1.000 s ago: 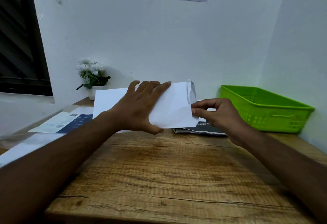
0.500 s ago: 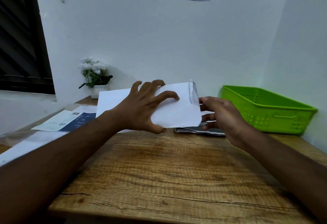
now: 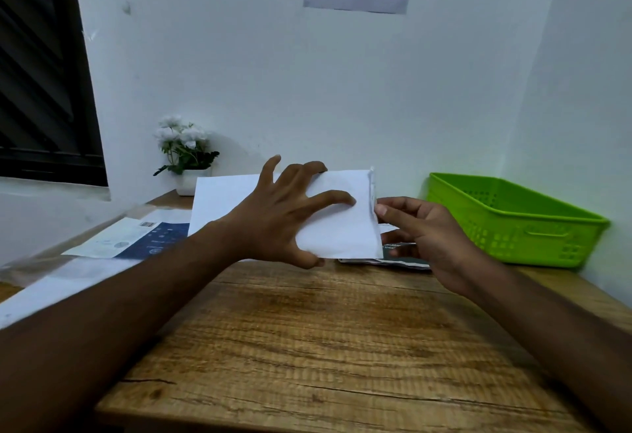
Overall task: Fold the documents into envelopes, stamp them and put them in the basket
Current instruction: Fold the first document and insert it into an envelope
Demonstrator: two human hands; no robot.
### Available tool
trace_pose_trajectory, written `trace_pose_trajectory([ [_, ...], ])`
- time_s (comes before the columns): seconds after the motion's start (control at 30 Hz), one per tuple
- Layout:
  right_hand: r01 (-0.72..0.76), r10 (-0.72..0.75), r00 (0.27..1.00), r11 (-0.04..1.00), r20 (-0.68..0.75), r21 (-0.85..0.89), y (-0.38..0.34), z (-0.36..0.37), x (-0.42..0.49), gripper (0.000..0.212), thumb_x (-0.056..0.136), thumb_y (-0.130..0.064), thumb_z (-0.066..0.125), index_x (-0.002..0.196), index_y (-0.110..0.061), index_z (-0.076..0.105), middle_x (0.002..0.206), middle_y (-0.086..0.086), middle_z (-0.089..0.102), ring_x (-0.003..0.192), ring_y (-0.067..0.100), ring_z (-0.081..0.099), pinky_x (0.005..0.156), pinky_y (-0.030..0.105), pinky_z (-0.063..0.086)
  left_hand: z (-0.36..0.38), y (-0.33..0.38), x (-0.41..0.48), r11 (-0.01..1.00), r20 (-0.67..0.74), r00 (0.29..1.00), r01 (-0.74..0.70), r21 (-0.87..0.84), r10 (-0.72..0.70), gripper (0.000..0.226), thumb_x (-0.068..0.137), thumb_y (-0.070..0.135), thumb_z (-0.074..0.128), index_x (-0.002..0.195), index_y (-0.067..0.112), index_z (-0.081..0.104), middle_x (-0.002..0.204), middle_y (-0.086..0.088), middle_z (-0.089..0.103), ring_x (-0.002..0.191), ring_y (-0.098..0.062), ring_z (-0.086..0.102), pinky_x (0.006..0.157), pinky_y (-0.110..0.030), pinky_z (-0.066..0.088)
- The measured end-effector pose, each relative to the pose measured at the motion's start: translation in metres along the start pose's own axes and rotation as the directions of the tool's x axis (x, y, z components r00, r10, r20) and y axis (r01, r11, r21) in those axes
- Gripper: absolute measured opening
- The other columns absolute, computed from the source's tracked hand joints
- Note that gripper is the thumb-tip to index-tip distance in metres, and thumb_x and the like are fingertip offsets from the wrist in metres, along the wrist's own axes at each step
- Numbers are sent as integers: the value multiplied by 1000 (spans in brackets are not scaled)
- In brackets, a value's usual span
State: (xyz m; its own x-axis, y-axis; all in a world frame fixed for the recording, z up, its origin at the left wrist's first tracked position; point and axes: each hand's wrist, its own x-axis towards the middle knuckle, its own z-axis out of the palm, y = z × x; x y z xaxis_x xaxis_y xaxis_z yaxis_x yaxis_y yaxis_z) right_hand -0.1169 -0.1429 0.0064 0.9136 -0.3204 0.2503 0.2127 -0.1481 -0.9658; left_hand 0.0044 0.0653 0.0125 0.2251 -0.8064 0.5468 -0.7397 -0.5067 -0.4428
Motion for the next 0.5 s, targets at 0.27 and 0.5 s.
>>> trace_pose_trajectory([
  [0.27,-6,6,1000,1000,20,26,1,0,2,11,87,-21,70,97,-17,73,86,-2,74,63,13,66,54,25,52,-2,2,0,1000,-14,1000,-15,-4,15,92,64,80,50,144,40,29,145,-15,31,135,-34,30,111,-61,13],
  [0.5,-6,4,999,999,38,43,0,0,2,11,87,-24,70,95,-17,74,86,0,73,64,15,65,55,26,54,-1,3,0,998,-35,997,-64,-2,64,92,65,80,49,144,39,27,145,-16,30,135,-33,28,110,-61,13],
])
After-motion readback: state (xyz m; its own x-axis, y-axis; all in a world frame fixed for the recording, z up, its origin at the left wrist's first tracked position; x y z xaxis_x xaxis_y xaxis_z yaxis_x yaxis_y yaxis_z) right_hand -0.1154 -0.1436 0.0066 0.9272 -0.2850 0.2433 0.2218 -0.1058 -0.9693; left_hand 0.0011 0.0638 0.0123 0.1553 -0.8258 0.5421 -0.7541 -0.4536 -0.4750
